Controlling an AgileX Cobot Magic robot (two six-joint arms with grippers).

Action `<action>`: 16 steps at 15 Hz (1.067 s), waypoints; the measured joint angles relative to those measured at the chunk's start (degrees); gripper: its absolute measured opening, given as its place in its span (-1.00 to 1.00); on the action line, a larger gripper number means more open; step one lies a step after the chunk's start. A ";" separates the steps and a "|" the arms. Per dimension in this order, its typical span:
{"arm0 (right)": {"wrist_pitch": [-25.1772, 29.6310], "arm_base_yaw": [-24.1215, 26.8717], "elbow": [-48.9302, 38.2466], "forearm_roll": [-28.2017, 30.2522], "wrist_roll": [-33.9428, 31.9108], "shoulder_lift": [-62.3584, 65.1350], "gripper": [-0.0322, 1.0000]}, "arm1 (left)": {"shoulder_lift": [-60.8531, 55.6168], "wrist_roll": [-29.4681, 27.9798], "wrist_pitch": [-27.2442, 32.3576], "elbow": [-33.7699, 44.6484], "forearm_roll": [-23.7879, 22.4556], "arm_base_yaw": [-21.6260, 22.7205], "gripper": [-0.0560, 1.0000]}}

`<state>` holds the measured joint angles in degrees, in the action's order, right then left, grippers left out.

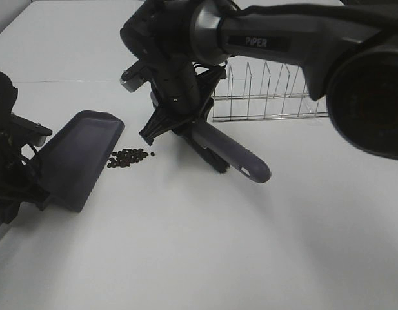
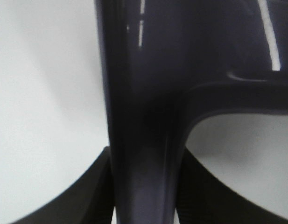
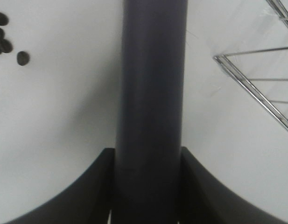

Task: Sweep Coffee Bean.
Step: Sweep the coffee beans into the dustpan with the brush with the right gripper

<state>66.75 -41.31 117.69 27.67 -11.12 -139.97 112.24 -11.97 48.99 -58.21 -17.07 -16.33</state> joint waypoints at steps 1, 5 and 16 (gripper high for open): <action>0.74 -1.95 3.90 -1.09 1.43 -2.75 -0.24 | 0.00 0.52 0.00 0.00 1.03 0.00 -0.27; -0.74 -3.84 8.77 -8.08 2.75 -5.67 -0.24 | 0.00 2.64 -0.11 0.00 4.07 0.00 -0.27; -18.39 -3.61 9.28 -40.51 2.64 -6.82 -0.24 | 0.06 2.35 0.34 0.00 4.98 0.00 -0.27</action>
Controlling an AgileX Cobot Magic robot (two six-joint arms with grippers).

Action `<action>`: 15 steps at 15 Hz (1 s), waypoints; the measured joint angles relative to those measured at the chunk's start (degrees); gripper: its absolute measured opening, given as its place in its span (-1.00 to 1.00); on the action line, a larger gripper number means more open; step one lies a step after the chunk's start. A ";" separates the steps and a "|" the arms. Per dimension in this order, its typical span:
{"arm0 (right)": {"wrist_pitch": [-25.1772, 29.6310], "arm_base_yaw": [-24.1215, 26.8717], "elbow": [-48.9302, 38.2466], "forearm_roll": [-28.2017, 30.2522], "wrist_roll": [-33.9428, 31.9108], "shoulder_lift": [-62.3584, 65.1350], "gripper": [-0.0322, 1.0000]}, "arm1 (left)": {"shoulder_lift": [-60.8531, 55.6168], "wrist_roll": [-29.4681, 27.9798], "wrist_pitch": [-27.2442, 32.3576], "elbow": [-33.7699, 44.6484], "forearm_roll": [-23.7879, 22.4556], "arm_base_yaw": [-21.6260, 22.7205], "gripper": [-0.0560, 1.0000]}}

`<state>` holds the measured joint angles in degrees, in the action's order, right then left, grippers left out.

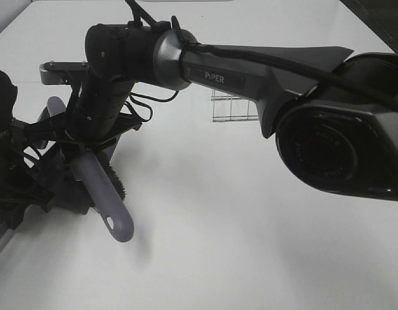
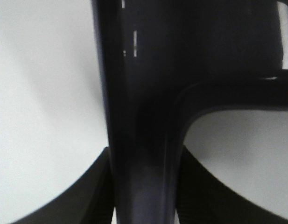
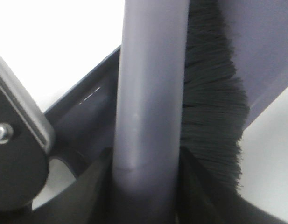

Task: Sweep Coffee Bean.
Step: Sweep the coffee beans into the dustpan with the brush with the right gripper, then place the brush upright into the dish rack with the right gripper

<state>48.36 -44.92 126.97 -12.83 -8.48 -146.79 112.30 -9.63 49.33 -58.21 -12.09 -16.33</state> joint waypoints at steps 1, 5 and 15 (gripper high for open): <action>0.00 0.11 0.23 -0.23 0.00 0.00 -0.24 | 0.00 0.00 0.00 0.00 0.00 0.00 -0.27; 2.86 2.29 4.24 -2.64 0.00 -0.11 -0.24 | 0.00 0.00 0.06 0.00 -0.06 0.00 -0.27; 22.06 5.84 24.24 9.34 0.40 -0.34 -0.24 | 0.00 0.23 -0.34 0.00 -0.63 0.00 -0.27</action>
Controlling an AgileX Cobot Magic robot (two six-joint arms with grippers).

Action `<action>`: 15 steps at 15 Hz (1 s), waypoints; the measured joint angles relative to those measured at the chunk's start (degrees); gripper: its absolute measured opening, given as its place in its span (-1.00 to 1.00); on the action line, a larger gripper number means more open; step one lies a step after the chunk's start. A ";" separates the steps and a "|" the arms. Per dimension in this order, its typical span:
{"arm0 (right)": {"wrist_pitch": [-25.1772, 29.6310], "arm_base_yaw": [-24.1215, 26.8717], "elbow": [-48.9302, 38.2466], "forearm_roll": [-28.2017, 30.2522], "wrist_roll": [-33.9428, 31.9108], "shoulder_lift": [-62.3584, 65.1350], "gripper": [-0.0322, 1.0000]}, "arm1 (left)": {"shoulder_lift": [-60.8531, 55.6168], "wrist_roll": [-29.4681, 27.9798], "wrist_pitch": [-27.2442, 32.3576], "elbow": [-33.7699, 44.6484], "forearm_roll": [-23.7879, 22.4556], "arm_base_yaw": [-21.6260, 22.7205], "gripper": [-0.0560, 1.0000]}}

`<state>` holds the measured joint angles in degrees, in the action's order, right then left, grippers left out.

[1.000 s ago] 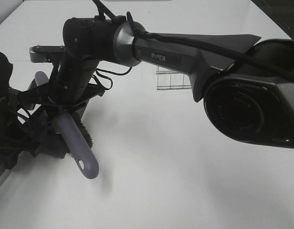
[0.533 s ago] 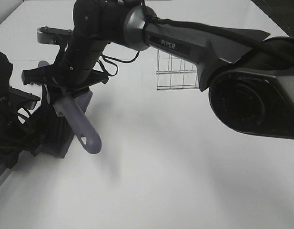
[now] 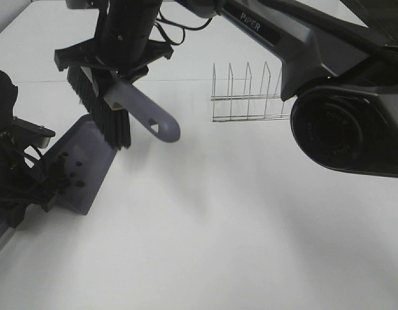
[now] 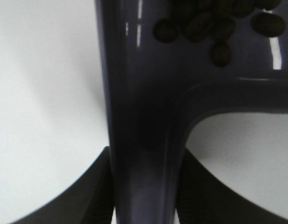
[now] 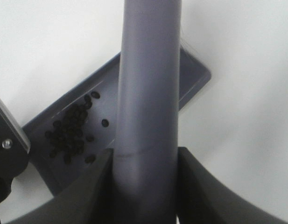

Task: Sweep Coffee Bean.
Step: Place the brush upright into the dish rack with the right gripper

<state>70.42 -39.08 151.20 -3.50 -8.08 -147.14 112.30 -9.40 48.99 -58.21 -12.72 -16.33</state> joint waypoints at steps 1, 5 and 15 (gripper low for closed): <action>0.06 0.34 2.69 1.15 0.00 -0.06 -0.24 | 0.00 0.00 0.00 0.00 0.00 0.00 -0.27; 0.17 1.55 5.90 1.89 0.00 2.81 -0.24 | 0.00 -0.74 0.00 0.00 0.11 0.00 -0.27; 0.29 2.75 -20.11 10.03 1.38 22.98 -0.24 | 0.00 -3.04 0.00 0.00 0.52 0.00 -0.27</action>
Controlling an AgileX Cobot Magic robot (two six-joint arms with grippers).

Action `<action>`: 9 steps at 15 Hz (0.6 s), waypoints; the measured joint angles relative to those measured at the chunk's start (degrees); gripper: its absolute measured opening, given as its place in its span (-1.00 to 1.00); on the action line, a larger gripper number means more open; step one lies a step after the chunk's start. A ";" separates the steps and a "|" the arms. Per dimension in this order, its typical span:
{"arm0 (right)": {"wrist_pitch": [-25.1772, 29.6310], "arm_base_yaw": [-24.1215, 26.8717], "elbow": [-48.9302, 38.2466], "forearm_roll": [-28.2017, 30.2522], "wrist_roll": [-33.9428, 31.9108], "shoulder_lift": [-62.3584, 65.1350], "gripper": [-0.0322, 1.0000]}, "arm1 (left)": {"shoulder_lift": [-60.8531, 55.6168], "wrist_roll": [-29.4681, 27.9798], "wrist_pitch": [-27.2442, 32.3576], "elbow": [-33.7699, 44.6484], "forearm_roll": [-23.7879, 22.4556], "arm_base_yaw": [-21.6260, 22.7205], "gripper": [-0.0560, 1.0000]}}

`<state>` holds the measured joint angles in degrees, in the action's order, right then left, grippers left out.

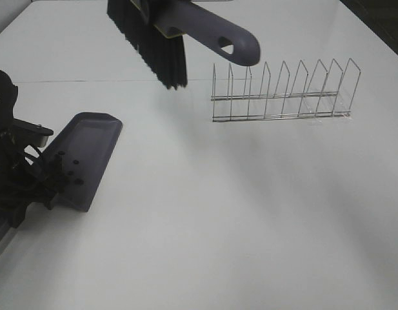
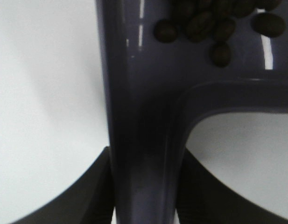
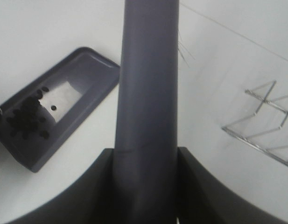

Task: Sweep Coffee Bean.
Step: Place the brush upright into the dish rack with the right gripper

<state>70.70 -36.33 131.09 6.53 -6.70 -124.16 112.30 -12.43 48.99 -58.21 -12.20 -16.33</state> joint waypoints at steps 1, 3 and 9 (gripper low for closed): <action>-0.06 1.20 -4.70 -0.06 -0.29 2.46 -0.24 | 0.00 -0.11 0.00 0.00 0.06 0.00 -0.27; -0.17 4.58 -14.27 -0.57 -0.97 7.39 -0.24 | 0.00 -0.17 -0.06 0.00 0.69 0.00 -0.27; -7.56 14.73 -48.01 -1.03 -4.13 23.72 -0.24 | 0.00 -0.34 -0.11 0.00 4.13 0.00 -0.27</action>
<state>63.14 -21.60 83.08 5.50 -10.83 -100.44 112.30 -12.78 48.87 -58.21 -8.08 -16.33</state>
